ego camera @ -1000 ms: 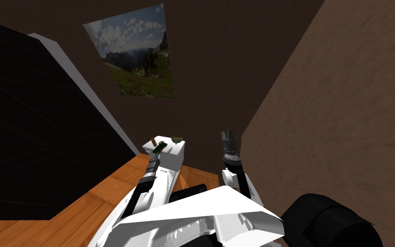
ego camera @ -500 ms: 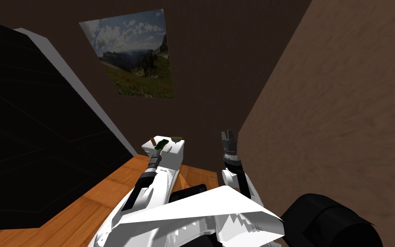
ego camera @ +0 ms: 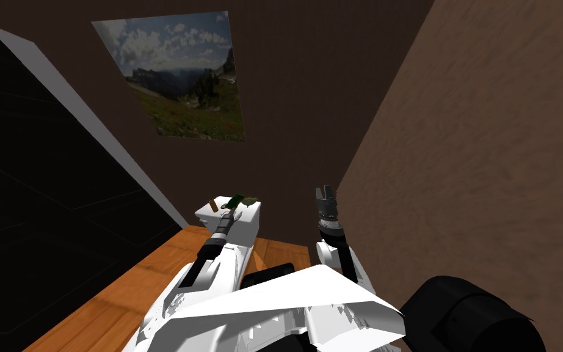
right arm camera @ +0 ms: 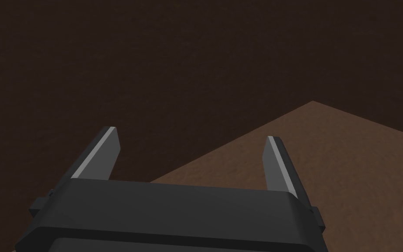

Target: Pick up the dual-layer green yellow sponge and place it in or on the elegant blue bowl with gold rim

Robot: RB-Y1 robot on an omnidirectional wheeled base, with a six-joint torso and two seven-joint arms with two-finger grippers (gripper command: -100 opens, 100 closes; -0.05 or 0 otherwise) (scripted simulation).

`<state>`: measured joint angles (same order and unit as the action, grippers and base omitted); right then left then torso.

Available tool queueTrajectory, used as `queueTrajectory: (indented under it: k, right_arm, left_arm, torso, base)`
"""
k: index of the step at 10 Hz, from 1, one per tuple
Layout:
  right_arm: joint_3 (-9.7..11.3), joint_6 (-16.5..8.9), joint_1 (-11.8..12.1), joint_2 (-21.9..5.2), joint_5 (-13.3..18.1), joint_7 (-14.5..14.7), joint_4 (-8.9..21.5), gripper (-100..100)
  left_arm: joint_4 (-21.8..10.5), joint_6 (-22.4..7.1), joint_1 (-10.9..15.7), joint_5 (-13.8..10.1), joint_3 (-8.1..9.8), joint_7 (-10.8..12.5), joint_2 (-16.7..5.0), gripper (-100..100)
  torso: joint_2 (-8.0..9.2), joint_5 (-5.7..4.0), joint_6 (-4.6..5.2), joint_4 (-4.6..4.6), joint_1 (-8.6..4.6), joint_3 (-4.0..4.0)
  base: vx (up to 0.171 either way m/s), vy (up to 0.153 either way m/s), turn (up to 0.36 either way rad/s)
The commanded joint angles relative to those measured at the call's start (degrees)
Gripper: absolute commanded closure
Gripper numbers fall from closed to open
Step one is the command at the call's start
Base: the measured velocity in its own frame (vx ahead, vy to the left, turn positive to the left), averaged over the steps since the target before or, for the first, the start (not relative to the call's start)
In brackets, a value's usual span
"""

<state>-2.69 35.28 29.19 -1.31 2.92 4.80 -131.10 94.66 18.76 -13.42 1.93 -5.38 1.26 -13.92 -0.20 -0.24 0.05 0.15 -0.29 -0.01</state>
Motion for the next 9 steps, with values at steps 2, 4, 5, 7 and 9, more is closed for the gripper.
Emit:
queueTrajectory:
  k: [2, 4, 5, 7, 9]
  right_arm:
    - [0.0, 0.0, 0.0, 0.0, 0.0, 0.0, 0.0, 0]
    - [0.0, 0.0, 0.0, 0.0, 0.0, 0.0, 0.0, 0]
    - [0.0, 0.0, 0.0, 0.0, 0.0, 0.0, 0.0, 0]
    - [0.0, 0.0, -0.01, 0.0, 0.0, 0.0, 0.0, 0]
    - [0.0, 0.0, -0.01, 0.0, 0.0, 0.0, 0.0, 0]
  left_arm:
    - [0.22, -2.81, 1.17, 3.5, -1.69, 1.0, -0.3, 100]
    - [0.53, -2.88, 1.24, 3.8, -1.81, 1.09, -0.33, 100]
    - [0.69, -3.01, 1.4, 3.94, -1.88, 1.17, -0.32, -100]
    - [0.7, -2.97, 1.41, 3.93, -1.88, 1.16, -0.31, -100]
    - [0.7, -2.97, 1.41, 3.93, -1.88, 1.16, -0.31, -100]
  torso:
    - [-0.09, 0.0, 0.02, -0.03, -0.03, -0.06]
    - [-0.3, 0.04, 0.05, -0.14, -0.02, -0.22]
    - [-0.28, 0.1, 0.02, -0.24, 0.09, -0.27]
    - [-0.17, 0.13, 0.02, -0.22, 0.2, -0.21]
    - [-0.14, 0.14, 0.02, -0.22, 0.21, -0.19]
  base:
    - [0.099, -0.019, -0.072]
    - [0.092, -0.016, -0.031]
    - [0.006, -0.004, 0.001]
    - [0.0, 0.0, 0.0]
    - [0.0, 0.0, 0.0]
